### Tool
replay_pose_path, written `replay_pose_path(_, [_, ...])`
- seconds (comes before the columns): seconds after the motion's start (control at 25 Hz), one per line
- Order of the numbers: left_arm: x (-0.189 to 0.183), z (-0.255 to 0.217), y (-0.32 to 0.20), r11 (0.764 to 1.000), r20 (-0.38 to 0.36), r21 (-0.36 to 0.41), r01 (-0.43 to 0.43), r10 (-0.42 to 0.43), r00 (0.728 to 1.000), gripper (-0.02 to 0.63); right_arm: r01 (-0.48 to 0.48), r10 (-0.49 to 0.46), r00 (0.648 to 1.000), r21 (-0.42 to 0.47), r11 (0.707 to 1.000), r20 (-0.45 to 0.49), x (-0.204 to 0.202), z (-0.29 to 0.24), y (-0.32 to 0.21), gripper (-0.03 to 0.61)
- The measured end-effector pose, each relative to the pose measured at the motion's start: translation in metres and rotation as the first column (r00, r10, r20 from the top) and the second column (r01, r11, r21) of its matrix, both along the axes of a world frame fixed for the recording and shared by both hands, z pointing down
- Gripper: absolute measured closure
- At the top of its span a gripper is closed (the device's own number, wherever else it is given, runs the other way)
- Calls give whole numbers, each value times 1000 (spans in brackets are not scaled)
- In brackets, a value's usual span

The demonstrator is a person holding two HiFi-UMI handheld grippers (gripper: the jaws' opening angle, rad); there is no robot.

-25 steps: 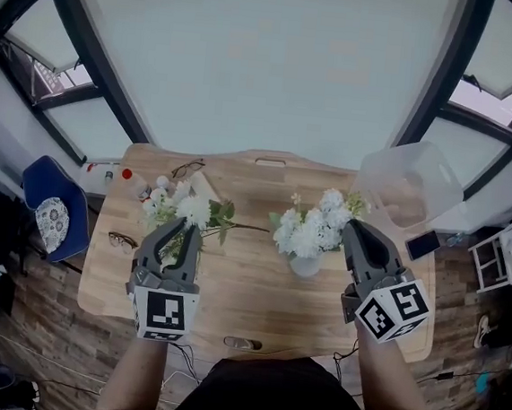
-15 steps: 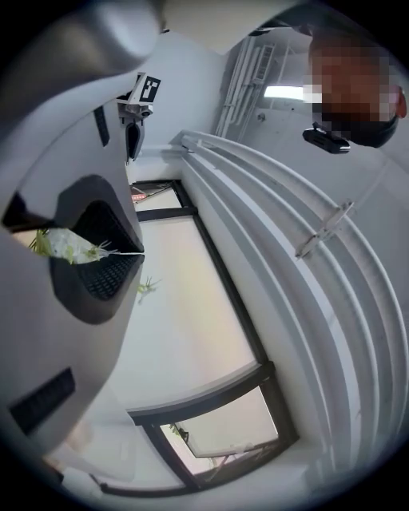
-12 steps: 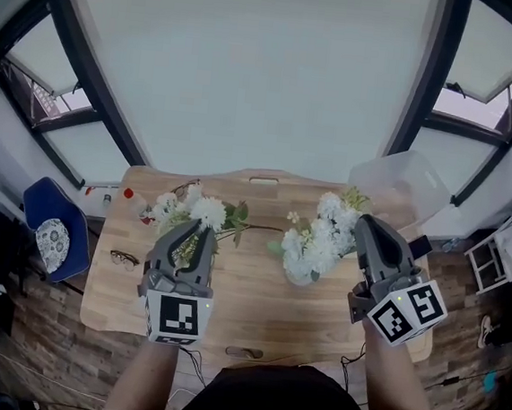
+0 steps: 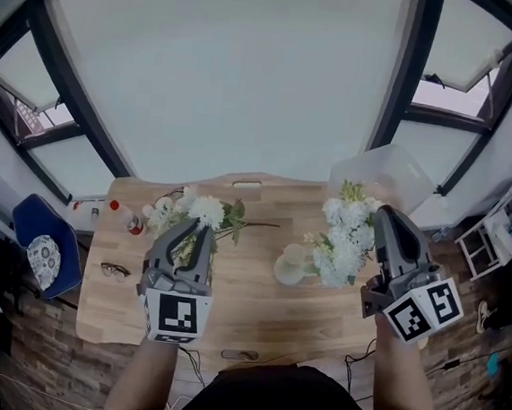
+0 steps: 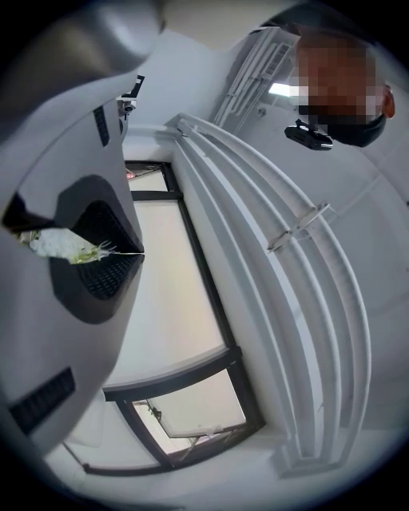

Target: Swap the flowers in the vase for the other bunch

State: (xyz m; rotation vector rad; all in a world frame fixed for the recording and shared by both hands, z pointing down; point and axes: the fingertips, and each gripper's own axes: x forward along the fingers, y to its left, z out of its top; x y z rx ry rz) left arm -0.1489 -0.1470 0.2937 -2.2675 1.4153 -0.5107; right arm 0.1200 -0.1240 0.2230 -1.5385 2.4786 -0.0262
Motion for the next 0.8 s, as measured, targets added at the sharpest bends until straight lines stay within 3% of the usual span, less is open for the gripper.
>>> replay_pose_path(0.32, [17, 9, -7, 999, -3, -26, -41, 41, 999, 563, -90, 90, 996, 4, 996, 0, 35, -2, 4, 548])
replay_pose_path(0.8, [36, 36, -12, 993, 12, -84, -78, 79, 997, 563, -129, 130, 992, -68, 989, 4, 54, 33, -4, 549])
